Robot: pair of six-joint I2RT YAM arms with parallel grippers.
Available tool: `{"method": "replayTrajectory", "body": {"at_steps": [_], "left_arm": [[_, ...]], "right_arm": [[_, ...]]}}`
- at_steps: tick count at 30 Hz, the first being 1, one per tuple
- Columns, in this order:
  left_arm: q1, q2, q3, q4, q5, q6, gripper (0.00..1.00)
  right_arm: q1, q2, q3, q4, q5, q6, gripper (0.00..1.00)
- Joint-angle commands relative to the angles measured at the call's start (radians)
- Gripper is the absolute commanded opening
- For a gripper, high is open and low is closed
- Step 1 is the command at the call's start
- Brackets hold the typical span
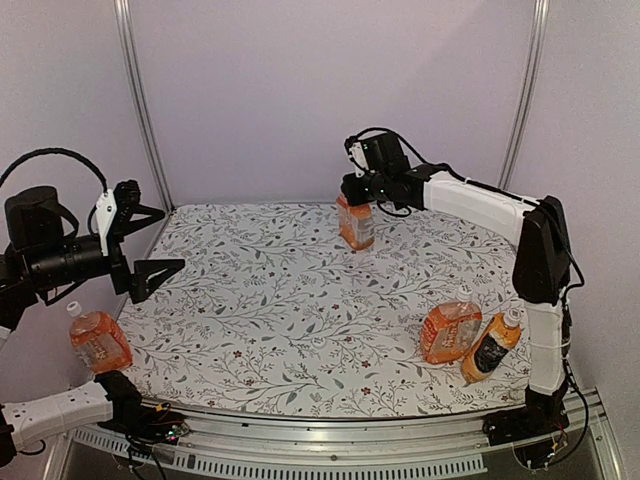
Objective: Unscrew the bottle caps
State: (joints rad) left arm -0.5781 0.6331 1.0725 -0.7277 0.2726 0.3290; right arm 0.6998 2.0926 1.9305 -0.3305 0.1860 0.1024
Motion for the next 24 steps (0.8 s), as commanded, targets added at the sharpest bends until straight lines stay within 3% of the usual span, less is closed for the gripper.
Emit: {"method": "replayTrajectory", "body": {"at_steps": [1, 14, 17, 19, 21, 24], "left_arm": [[0.015, 0.014, -0.026, 0.019, -0.038, 0.023, 1.00], [0.012, 0.040, -0.043, 0.060, -0.046, 0.035, 1.00], [0.012, 0.044, -0.035, 0.058, -0.047, 0.035, 1.00], [0.012, 0.046, -0.031, 0.057, -0.048, 0.035, 1.00], [0.012, 0.046, -0.028, 0.055, -0.047, 0.035, 1.00], [0.012, 0.048, -0.029, 0.053, -0.041, 0.036, 1.00]], "right_arm": [[-0.047, 0.127, 0.062, 0.025, 0.061, 0.071, 0.00], [-0.097, 0.197, -0.014, 0.151, 0.058, 0.102, 0.01], [-0.096, 0.195, -0.030, 0.181, 0.058, 0.095, 0.18], [-0.096, 0.193, -0.030, 0.182, 0.052, 0.082, 0.44], [-0.097, 0.188, -0.036, 0.181, 0.044, 0.071, 0.63], [-0.097, 0.167, -0.048, 0.181, 0.038, 0.048, 0.75]]}}
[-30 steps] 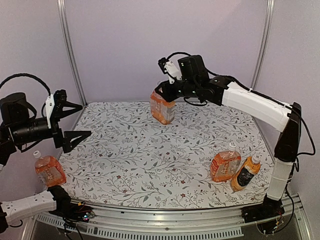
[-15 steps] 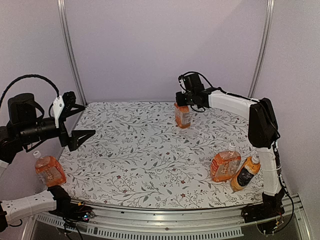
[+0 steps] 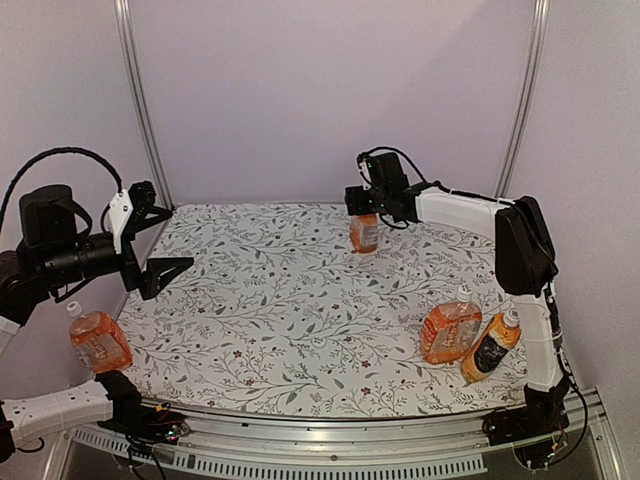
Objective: Unscrew the bottle caps
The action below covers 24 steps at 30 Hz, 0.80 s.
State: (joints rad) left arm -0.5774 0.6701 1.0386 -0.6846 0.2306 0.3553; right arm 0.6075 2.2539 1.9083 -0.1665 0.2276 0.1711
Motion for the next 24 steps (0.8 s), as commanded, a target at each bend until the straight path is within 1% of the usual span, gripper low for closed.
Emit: {"method": "replayTrajectory", "body": {"at_steps": [1, 4, 7, 10, 17, 20, 22, 24], "left_arm": [[0.011, 0.011, 0.004, 0.010, 0.002, 0.011, 0.99], [0.011, 0.010, -0.001, 0.013, 0.006, 0.012, 0.99], [0.011, 0.010, -0.003, 0.014, 0.006, 0.010, 1.00], [0.011, 0.011, 0.001, 0.008, 0.004, 0.008, 1.00], [0.015, 0.009, -0.011, -0.001, -0.036, 0.016, 1.00], [0.029, 0.001, -0.056, -0.027, -0.090, 0.083, 1.00], [0.044, 0.012, -0.076, -0.089, -0.140, 0.134, 1.00], [0.065, 0.043, -0.071, -0.207, -0.152, 0.215, 0.99]], "right_arm": [[-0.004, -0.003, -0.028, 0.015, -0.005, -0.027, 0.78], [-0.004, -0.020, -0.032, 0.014, -0.011, -0.038, 0.87], [-0.003, -0.034, -0.031, 0.004, 0.004, -0.053, 0.98], [-0.004, -0.054, -0.031, -0.008, 0.011, -0.074, 0.99], [-0.003, -0.157, -0.025, -0.082, -0.053, -0.086, 0.99], [-0.002, -0.211, -0.031, -0.129, -0.115, -0.087, 0.99], [0.002, -0.255, -0.038, -0.161, -0.185, -0.090, 0.99], [0.014, -0.282, -0.037, -0.201, -0.215, -0.103, 0.99]]}}
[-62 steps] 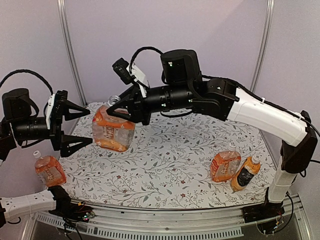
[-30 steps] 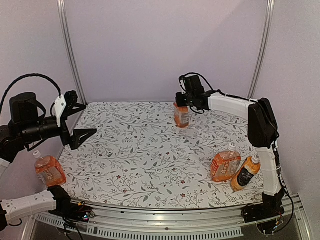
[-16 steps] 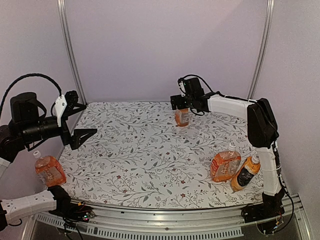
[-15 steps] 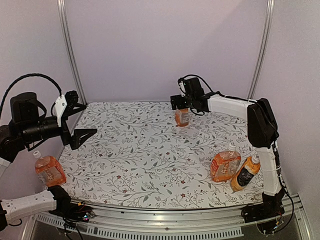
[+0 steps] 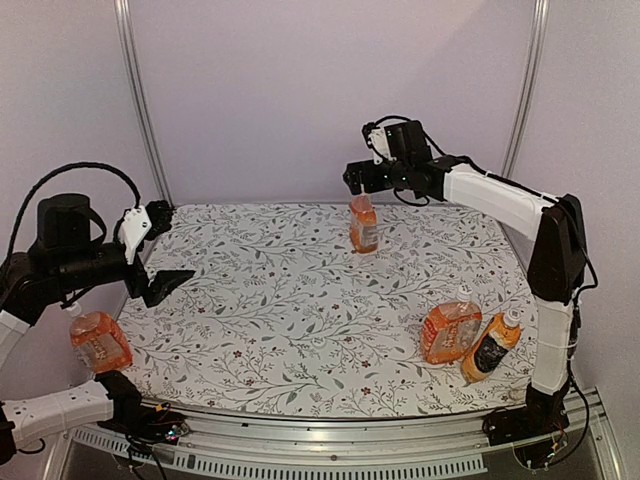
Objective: Unscrew the bottle caps
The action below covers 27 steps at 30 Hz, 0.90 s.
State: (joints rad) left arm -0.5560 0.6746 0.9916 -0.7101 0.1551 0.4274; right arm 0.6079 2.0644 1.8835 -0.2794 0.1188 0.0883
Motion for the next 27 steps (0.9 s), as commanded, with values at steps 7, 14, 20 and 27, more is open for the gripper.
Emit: {"method": "replayTrajectory", "body": {"at_steps": [7, 14, 20, 27], "left_arm": [[0.141, 0.176, 0.033, -0.504, -0.350, 0.314, 1.00], [0.349, 0.310, 0.233, -0.774, -0.357, 0.149, 1.00], [0.672, 0.277, 0.264, -0.841, -0.206, 0.184, 1.00], [1.144, 0.344, 0.289, -0.897, 0.103, 0.318, 0.99]], "right_arm": [[0.098, -0.183, -0.037, -0.201, -0.149, -0.078, 0.99], [0.166, -0.288, -0.152, -0.210, -0.124, -0.077, 0.99], [0.202, -0.330, -0.211, -0.228, -0.087, -0.066, 0.99], [0.244, -0.345, -0.199, -0.282, -0.067, -0.061, 0.99]]}}
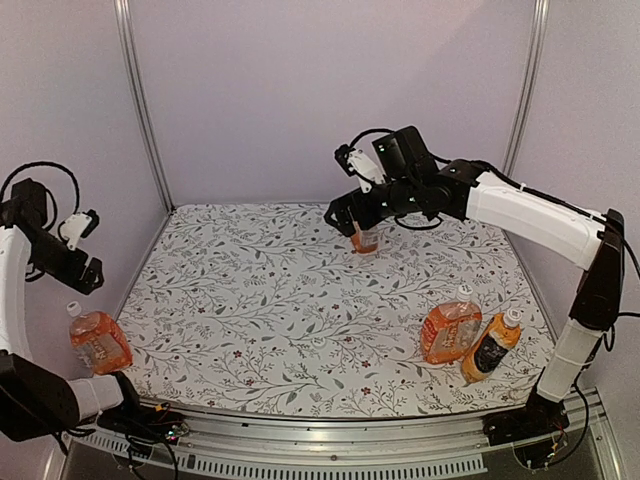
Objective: Unscrew the bottle caps
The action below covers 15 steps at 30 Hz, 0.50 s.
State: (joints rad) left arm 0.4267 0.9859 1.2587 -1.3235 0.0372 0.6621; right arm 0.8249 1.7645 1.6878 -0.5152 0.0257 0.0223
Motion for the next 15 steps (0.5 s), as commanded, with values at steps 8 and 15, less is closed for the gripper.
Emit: {"method": "replayTrajectory", "body": {"at_steps": [8, 15], "left_arm": [[0.401, 0.012, -0.100, -0.145, 0.279, 0.180, 0.99], [0.565, 0.053, -0.128, -0.152, 0.357, 0.295, 0.88]], "right_arm": [[0.073, -0.072, 0.033, -0.109, 0.087, 0.006, 0.99], [0.114, -0.080, 0.041, -0.132, 0.148, -0.011, 0.99]]}}
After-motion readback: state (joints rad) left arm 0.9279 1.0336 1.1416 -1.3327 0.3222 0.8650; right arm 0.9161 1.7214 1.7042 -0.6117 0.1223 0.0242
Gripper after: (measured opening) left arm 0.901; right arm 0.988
